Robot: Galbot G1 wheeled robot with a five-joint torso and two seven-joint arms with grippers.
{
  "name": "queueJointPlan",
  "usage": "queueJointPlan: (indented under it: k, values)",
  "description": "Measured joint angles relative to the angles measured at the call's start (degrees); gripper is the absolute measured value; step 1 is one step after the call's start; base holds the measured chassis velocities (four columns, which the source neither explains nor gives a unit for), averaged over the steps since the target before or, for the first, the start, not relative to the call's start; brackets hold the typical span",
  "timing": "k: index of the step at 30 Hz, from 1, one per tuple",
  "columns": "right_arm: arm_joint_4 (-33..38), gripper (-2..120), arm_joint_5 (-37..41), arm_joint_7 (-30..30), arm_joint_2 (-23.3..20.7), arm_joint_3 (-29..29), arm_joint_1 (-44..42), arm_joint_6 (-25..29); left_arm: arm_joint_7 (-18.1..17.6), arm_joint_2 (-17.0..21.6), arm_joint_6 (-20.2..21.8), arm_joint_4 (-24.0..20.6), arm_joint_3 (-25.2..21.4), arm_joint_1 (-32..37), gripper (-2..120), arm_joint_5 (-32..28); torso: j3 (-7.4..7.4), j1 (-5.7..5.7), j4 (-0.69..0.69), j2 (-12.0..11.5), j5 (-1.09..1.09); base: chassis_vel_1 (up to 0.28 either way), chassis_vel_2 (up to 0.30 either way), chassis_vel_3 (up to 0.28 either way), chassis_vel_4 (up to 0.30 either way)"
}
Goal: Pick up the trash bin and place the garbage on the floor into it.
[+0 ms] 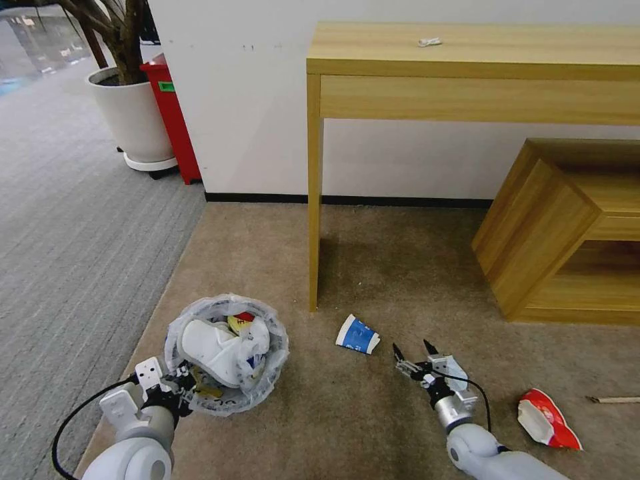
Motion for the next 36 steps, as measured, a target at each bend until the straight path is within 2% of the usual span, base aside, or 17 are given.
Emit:
queueJointPlan:
  k: [9, 15, 21, 36]
  values:
    - [1.3, 99, 8.6, 1.4, 2.1, 0.0, 0.6, -2.3, 0.1, -0.9, -0.4, 0.4, 0.2, 0.4, 0, 1.2, 0.00, 0.00, 0.00, 0.0, 0.00, 0.000, 0.000, 0.000, 0.000]
    - [0.6, 91, 9.5, 1.6, 3.3, 0.1, 0.2, -2.6, 0.1, -1.0, -0.5, 0.4, 0.3, 0.7, 0, 1.5, 0.00, 0.00, 0.00, 0.0, 0.00, 0.000, 0.000, 0.000, 0.000]
    - [0.1, 97, 10.7, 2.1, 4.5, -1.2, 0.1, -3.8, 0.1, -1.0, -0.7, 0.4, 0.4, 0.8, 0, 1.9, 0.00, 0.00, -0.01, 0.0, 0.00, 0.000, 0.000, 0.000, 0.000]
    - [-5.0, 97, 13.0, 1.9, 9.9, -3.8, 3.6, -6.8, 0.1, -1.0, -1.4, -0.1, 0.1, 1.6, 0, 1.8, 0.00, 0.00, 0.00, 0.0, 0.00, 0.000, 0.000, 0.000, 0.000]
